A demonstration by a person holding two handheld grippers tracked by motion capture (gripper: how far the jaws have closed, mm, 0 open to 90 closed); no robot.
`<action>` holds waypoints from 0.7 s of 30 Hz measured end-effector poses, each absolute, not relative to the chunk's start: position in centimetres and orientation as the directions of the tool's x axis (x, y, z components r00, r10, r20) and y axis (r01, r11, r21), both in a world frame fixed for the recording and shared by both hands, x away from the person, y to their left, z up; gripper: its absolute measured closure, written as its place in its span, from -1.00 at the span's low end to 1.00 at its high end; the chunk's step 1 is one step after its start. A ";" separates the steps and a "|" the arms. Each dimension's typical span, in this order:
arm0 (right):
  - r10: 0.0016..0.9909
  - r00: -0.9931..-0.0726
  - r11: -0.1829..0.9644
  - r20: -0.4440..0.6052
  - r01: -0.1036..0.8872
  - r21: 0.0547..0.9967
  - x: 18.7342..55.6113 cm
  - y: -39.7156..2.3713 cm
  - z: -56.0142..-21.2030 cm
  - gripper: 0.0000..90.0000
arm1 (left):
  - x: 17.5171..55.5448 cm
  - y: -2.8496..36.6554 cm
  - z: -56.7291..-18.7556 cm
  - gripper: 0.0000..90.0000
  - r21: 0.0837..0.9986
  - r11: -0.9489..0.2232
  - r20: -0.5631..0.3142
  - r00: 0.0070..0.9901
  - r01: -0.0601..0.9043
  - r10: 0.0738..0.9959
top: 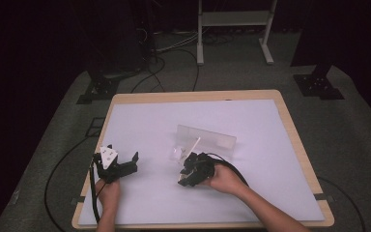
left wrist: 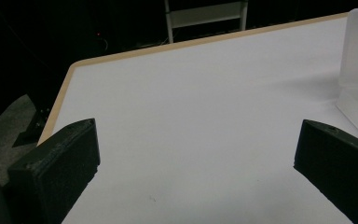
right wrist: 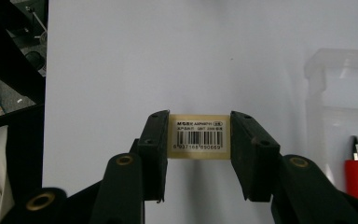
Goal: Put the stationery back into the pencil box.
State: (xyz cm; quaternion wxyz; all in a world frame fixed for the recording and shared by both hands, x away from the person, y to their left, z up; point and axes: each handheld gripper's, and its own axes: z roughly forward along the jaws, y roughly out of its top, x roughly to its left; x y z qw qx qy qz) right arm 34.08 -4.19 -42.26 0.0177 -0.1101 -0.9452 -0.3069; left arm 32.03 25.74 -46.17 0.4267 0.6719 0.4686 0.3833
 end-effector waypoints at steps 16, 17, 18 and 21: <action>0.219 -0.972 0.774 0.082 0.224 0.593 36.5 -4.6 -39.7 0.30 | 32.1 25.7 -46.2 -1.00 0.935 -0.193 0.113 0.267 0.298 0.957; 0.220 -0.972 0.775 0.079 0.223 0.592 36.6 -4.6 -39.5 0.30 | 32.1 25.7 -46.2 -1.00 0.935 -0.193 0.112 0.268 0.297 0.957; 0.220 -0.972 0.774 0.076 0.222 0.593 36.8 -4.5 -39.4 0.30 | 32.1 25.7 -46.2 -1.00 0.935 -0.192 0.112 0.268 0.297 0.957; 0.225 -0.971 0.771 0.075 0.225 0.596 37.3 -4.5 -39.1 0.30 | 32.1 25.7 -46.2 -1.00 0.936 -0.193 0.112 0.268 0.296 0.957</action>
